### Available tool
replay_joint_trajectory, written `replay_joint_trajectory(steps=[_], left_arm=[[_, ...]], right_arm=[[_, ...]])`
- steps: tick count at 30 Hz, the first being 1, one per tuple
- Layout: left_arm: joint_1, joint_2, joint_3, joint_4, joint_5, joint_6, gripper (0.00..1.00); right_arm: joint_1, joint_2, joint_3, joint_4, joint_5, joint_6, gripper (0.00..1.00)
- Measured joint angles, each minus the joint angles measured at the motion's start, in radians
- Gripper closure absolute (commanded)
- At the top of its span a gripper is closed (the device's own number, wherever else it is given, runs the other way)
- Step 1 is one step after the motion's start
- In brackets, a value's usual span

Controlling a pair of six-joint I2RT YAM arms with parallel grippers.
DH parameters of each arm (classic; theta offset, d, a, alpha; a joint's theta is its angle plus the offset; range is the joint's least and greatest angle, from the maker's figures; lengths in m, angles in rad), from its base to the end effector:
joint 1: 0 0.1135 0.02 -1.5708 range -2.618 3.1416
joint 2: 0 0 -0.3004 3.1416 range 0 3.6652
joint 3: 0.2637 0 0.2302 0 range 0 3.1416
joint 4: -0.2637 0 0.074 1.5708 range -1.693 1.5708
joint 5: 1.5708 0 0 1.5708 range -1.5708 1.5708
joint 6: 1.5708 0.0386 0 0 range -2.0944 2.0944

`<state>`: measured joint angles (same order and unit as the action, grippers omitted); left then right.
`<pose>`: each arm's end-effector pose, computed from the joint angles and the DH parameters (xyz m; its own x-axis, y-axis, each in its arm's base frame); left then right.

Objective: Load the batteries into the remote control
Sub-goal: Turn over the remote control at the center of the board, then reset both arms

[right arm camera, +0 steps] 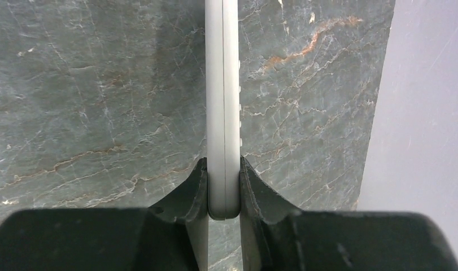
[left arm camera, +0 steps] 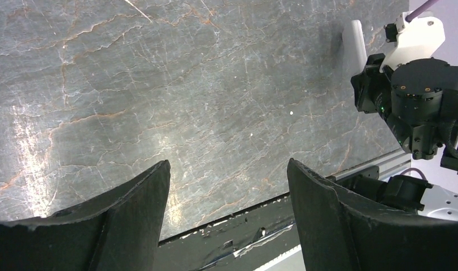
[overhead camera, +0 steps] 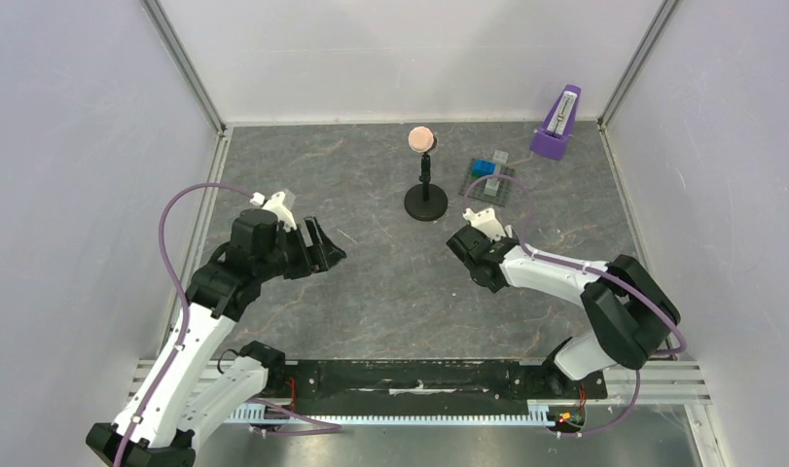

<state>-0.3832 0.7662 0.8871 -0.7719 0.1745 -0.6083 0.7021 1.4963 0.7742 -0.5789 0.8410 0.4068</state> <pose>0.0958 -0.0459 0.3403 -0.7448 -0.3065 -0.5927 0.0861 0.8367 -0.5409 0.1947 0.1270 0.2151 -0.7862 -0.3195 -0.5290 0.0350 0.8316 -0.5543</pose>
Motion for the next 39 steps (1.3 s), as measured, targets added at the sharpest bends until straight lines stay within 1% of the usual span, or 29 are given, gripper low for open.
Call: replay_joint_trajectory(steps=[4, 7, 9, 11, 16, 18, 20, 22, 23, 25, 28, 30, 33, 39], left_arm=[[0.000, 0.000, 0.000, 0.000, 0.001, 0.000, 0.18], [0.000, 0.003, 0.000, 0.000, 0.002, 0.000, 0.18], [0.000, 0.005, 0.000, 0.000, 0.002, 0.000, 0.18], [0.000, 0.005, 0.000, 0.000, 0.002, 0.000, 0.18], [0.000, -0.002, 0.000, 0.000, 0.001, 0.000, 0.18], [0.000, -0.008, 0.000, 0.000, 0.002, 0.000, 0.18], [0.000, -0.017, 0.007, -0.010, -0.006, -0.001, 0.18], [-0.001, -0.034, 0.020, -0.029, -0.055, -0.010, 0.18], [-0.001, -0.051, 0.025, -0.043, -0.095, -0.017, 0.18], [-0.001, -0.094, 0.031, -0.071, -0.165, -0.033, 0.17], [-0.001, -0.172, 0.037, -0.110, -0.257, -0.073, 0.17], [0.000, -0.233, 0.037, -0.127, -0.282, -0.079, 0.17], [-0.001, -0.330, 0.036, -0.127, -0.272, -0.070, 0.17], [-0.001, -0.507, 0.035, -0.117, -0.245, 0.002, 0.16]], right_arm=[[0.000, 0.013, 0.000, 0.023, -0.010, -0.022, 0.64], [-0.002, 0.042, -0.003, 0.032, -0.086, -0.039, 0.53], [-0.002, 0.055, -0.011, 0.032, -0.142, -0.048, 0.50], [0.000, 0.052, -0.014, 0.031, -0.166, -0.056, 0.49], [-0.004, 0.010, -0.014, 0.017, -0.234, -0.054, 0.43], [-0.004, -0.028, -0.014, 0.005, -0.263, -0.046, 0.40], [-0.003, -0.098, -0.014, -0.019, -0.297, -0.021, 0.37], [-0.004, -0.190, -0.014, -0.037, -0.322, 0.014, 0.33], [-0.004, -0.238, -0.014, -0.045, -0.327, 0.035, 0.25], [-0.003, -0.343, -0.014, -0.068, -0.327, 0.088, 0.02], [-0.004, -0.486, -0.013, -0.141, -0.273, 0.188, 0.02], [-0.004, -0.568, 0.002, -0.220, -0.209, 0.262, 0.02], [-0.005, -0.684, 0.047, -0.322, -0.111, 0.366, 0.02], [-0.006, -0.896, 0.109, -0.445, 0.029, 0.519, 0.02]])
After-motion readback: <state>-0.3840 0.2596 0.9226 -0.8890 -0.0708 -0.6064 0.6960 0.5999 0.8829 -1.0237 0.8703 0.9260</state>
